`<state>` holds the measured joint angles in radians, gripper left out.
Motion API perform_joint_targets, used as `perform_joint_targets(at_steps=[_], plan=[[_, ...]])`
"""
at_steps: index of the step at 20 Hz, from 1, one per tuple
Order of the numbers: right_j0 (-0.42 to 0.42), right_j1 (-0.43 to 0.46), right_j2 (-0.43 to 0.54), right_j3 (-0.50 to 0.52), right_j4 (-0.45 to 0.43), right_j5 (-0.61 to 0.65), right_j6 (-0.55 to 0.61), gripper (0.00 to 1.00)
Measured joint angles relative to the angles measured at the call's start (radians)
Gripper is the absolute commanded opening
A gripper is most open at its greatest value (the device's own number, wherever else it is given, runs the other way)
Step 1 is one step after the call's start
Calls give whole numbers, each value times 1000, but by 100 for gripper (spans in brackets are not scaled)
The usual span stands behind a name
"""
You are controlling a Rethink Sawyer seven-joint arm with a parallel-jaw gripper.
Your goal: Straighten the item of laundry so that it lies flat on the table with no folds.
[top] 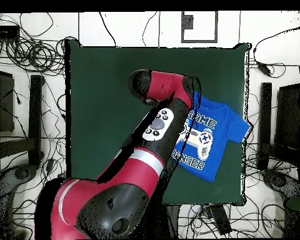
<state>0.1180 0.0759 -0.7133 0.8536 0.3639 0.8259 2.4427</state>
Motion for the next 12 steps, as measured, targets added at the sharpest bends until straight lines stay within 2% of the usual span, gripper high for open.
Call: perform_joint_targets(at_steps=[12], plan=[[-11, 11, 15, -4, 0, 0, 0, 100]])
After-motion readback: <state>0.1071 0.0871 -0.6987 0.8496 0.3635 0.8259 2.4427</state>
